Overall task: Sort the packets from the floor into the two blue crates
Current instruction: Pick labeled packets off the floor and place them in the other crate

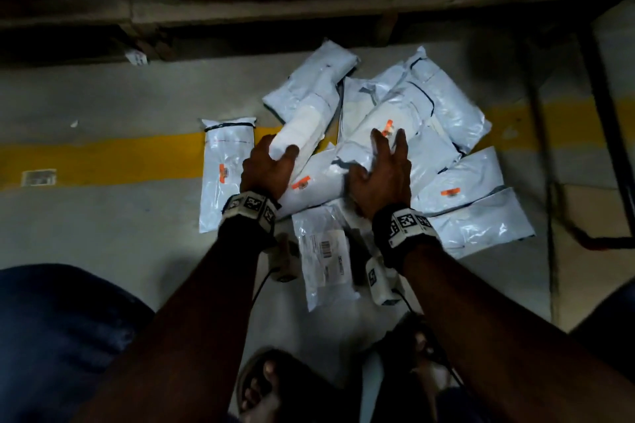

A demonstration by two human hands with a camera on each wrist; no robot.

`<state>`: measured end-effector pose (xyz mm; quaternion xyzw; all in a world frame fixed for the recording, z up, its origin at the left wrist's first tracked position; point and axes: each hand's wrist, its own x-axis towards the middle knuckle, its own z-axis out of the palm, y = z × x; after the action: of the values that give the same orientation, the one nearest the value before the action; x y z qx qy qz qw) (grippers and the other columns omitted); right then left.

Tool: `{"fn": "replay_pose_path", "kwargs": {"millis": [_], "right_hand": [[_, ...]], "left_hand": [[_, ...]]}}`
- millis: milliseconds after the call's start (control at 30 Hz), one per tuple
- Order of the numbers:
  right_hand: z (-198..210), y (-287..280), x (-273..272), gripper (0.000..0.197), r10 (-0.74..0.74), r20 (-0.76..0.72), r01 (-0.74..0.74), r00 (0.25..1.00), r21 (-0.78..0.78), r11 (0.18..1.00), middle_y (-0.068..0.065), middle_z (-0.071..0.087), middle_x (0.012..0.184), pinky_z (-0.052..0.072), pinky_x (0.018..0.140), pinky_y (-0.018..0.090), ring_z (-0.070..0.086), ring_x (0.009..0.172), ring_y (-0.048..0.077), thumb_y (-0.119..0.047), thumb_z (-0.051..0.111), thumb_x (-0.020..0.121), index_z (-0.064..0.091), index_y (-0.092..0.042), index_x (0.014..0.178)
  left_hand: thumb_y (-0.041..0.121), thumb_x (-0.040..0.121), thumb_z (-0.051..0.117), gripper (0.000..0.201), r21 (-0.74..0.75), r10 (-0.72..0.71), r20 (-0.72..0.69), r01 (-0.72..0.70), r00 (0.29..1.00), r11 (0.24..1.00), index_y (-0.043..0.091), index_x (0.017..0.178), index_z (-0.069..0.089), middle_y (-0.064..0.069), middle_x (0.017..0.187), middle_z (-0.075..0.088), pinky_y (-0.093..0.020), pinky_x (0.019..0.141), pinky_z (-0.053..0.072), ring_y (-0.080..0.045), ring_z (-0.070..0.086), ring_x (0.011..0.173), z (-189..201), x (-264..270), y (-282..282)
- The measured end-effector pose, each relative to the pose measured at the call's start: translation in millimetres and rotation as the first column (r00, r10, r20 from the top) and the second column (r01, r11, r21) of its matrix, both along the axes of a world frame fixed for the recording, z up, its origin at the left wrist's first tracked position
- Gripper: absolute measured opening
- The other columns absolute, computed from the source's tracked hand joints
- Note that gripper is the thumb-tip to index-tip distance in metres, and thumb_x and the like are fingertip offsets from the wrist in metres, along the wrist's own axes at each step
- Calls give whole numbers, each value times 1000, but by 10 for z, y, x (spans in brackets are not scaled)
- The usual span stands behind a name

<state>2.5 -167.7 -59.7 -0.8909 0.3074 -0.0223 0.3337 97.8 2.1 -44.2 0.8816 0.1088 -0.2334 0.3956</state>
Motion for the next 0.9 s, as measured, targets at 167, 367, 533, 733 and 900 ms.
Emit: {"fn": "replay_pose_path", "kwargs": {"millis": [167, 367, 533, 733, 900], "right_hand": [[-7, 134, -140, 65, -84, 162, 85, 983, 4, 996, 18, 12, 161, 20, 116, 41, 19, 146, 34, -18, 50, 87, 36, -16, 150], [-63, 281, -293, 63, -109, 250, 121, 962, -35, 992, 15, 13, 162, 18, 116, 32, 24, 144, 34, -7, 47, 87, 38, -14, 149], [-88, 336, -409, 61, -88, 279, 106, 956, -50, 993, 16, 18, 160, 4, 113, 9, 27, 141, 32, -4, 44, 85, 43, -11, 146], [-149, 330, -472, 61, -76, 255, 93, 964, -56, 994, 12, 17, 161, 8, 114, 12, 24, 145, 28, 2, 48, 88, 43, -15, 146], [-97, 284, -538, 78, -91, 104, 104, 990, -120, 987, 2, 14, 163, 29, 113, 34, 26, 145, 23, -2, 54, 82, 31, -28, 151]], "left_hand": [[49, 71, 74, 28, -263, 298, -324, -388, 898, 883, 24, 85, 70, -5, 103, 72, -52, 89, 56, -30, 67, 95, 50, 23, 151], [37, 95, 59, 47, -367, 321, -373, -456, 870, 810, 9, 132, 53, -6, 109, 56, -49, 92, 53, -28, 57, 96, 35, -122, 208], [38, 84, 74, 38, -341, 393, -428, -548, 814, 764, 13, 109, 61, -10, 116, 60, -49, 81, 58, -34, 61, 103, 29, -114, 360], [77, 43, 82, 81, -322, 527, -128, -538, 840, 779, 28, 102, 54, -5, 96, 69, -49, 78, 59, -26, 71, 85, -387, -224, 484], [66, 46, 90, 94, -269, 401, -33, -394, 916, 879, 5, 105, 48, -32, 105, 59, -60, 81, 56, -47, 64, 96, -585, -264, 623]]}}
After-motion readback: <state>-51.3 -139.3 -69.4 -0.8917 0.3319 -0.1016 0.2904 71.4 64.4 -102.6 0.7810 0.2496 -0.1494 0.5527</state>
